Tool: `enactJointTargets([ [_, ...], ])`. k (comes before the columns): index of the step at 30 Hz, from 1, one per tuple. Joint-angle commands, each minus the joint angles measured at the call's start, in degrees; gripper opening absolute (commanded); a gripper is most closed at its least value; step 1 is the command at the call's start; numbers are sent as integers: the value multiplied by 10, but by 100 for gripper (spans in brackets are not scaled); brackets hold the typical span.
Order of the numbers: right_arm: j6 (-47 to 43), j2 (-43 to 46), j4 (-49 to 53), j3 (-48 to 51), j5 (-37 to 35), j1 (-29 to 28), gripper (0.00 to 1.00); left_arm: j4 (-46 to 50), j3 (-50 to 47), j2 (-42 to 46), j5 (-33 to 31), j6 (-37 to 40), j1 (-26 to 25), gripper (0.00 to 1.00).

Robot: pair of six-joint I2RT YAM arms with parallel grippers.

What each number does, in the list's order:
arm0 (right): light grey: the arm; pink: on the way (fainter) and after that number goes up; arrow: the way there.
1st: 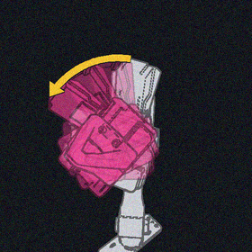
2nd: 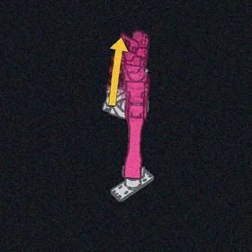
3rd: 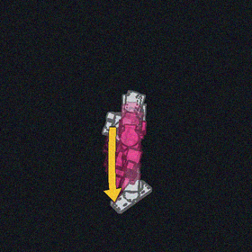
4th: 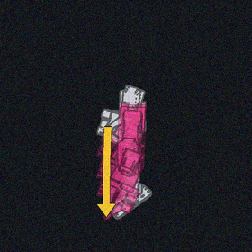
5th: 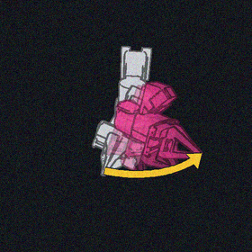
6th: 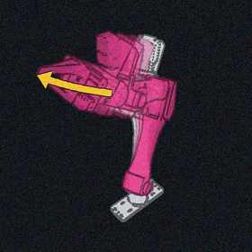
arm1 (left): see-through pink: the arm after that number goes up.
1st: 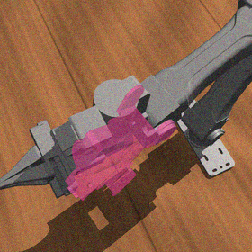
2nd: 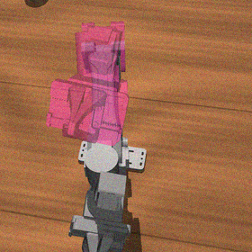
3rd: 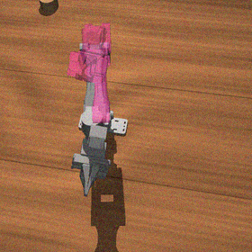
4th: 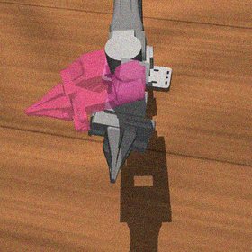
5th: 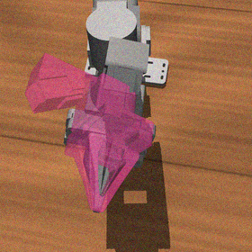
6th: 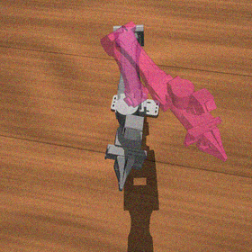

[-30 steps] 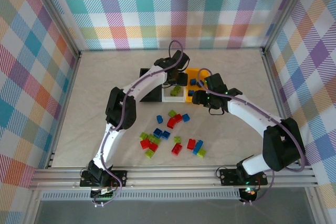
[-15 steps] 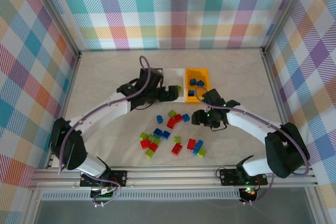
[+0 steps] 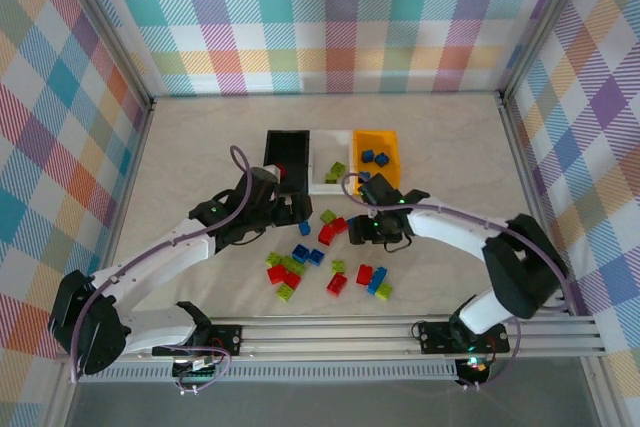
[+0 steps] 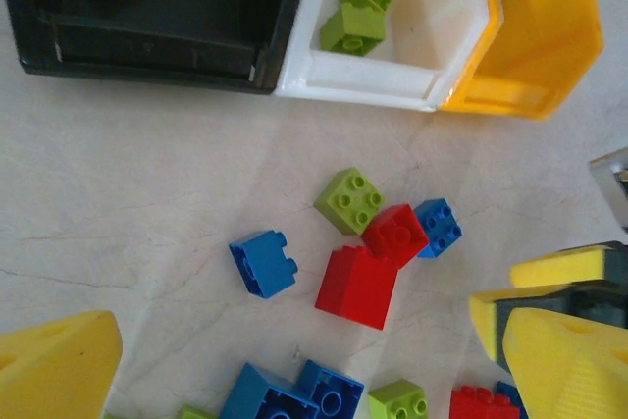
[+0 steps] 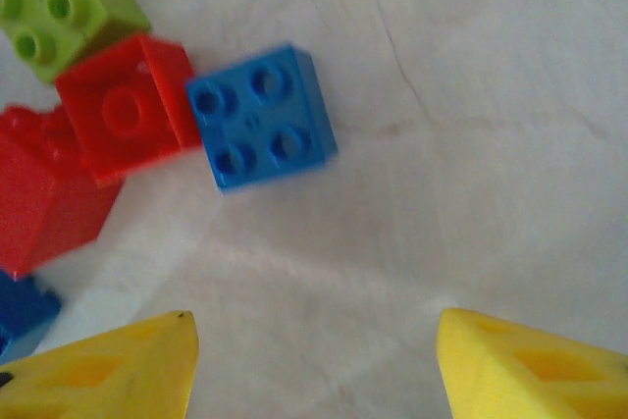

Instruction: Sort the legos into containers by color

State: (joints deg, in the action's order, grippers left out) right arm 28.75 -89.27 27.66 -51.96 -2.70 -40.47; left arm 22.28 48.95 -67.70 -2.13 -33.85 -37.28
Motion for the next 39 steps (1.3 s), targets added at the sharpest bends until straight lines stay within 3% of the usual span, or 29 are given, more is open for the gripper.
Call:
enactJointTargets([
  [1,-42,-47,-17,-43,-57,-16,67,-10,-19,24,2,-11,17,100],
  [12,-76,-139,-21,-102,-116,-23,62,-4,-38,39,15,-20,41,100],
  [17,-77,-151,-29,-103,-111,-24,53,-3,-38,43,15,-19,43,100],
  [23,-77,-131,-36,-96,-88,-24,37,-6,-40,45,16,-22,46,100],
  [30,-78,-36,-14,-81,-109,-20,30,-6,-39,31,28,-32,55,100],
  [34,-80,14,2,-109,-120,27,30,-17,-47,39,30,-34,61,100],
  [39,-67,-28,5,-181,-108,104,31,-40,-63,60,56,-44,74,100],
])
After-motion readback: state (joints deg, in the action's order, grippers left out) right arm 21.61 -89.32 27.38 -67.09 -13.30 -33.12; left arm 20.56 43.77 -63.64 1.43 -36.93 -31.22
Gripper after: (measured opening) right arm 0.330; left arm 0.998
